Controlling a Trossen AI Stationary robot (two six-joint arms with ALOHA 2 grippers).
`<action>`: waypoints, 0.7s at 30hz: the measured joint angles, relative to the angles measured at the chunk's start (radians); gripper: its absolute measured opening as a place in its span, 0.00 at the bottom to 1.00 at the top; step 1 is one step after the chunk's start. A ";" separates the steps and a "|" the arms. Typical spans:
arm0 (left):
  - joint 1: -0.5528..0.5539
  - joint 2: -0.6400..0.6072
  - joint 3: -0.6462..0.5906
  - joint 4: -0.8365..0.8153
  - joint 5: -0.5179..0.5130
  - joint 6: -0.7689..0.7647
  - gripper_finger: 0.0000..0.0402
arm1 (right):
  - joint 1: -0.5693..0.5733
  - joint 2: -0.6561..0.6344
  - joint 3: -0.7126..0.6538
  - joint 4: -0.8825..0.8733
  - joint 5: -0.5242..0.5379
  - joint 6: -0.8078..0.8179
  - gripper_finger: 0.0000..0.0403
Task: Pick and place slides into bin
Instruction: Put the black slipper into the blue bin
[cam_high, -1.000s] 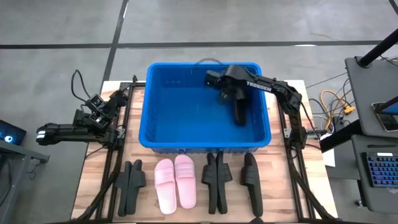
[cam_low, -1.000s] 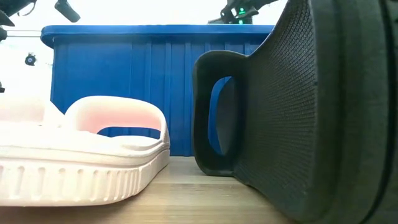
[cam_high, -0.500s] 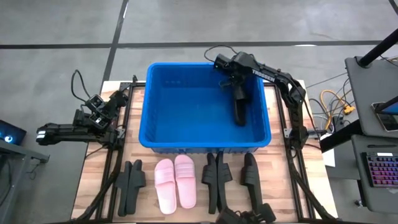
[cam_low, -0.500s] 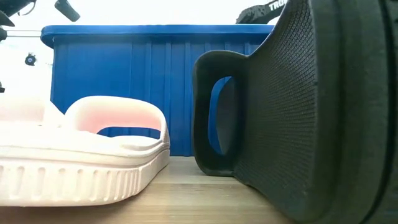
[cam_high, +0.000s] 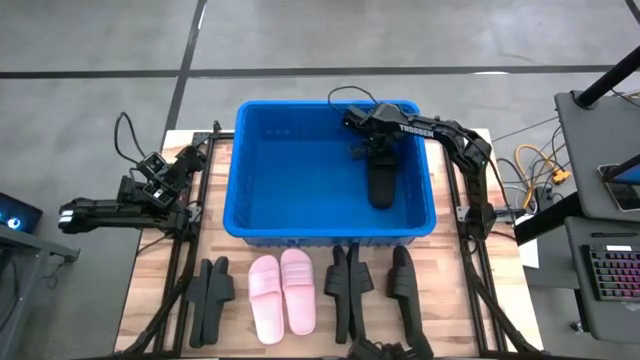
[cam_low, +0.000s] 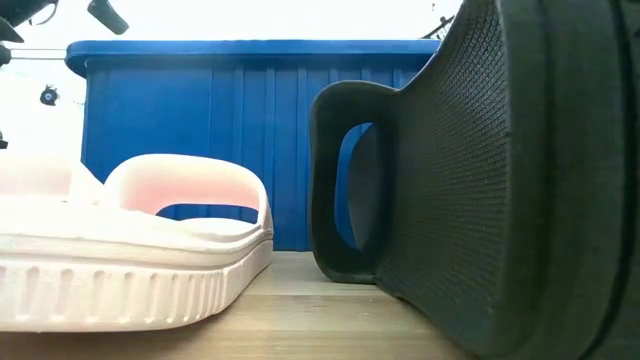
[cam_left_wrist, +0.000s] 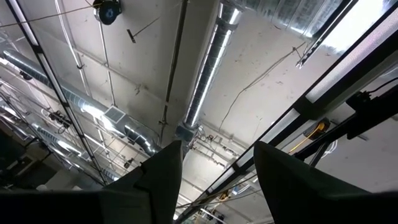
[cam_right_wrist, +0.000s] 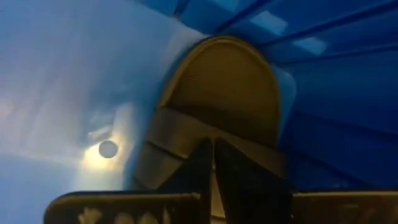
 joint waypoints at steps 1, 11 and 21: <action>0.000 0.000 0.000 0.000 0.000 0.000 0.46 | 0.003 -0.006 0.000 0.003 0.005 -0.010 0.02; 0.000 0.004 0.000 -0.002 0.000 0.000 0.46 | 0.115 -0.184 0.130 0.023 -0.088 -0.188 0.02; 0.000 0.012 -0.011 -0.029 0.000 0.000 0.46 | 0.463 -0.520 0.136 0.060 -0.125 -0.219 0.02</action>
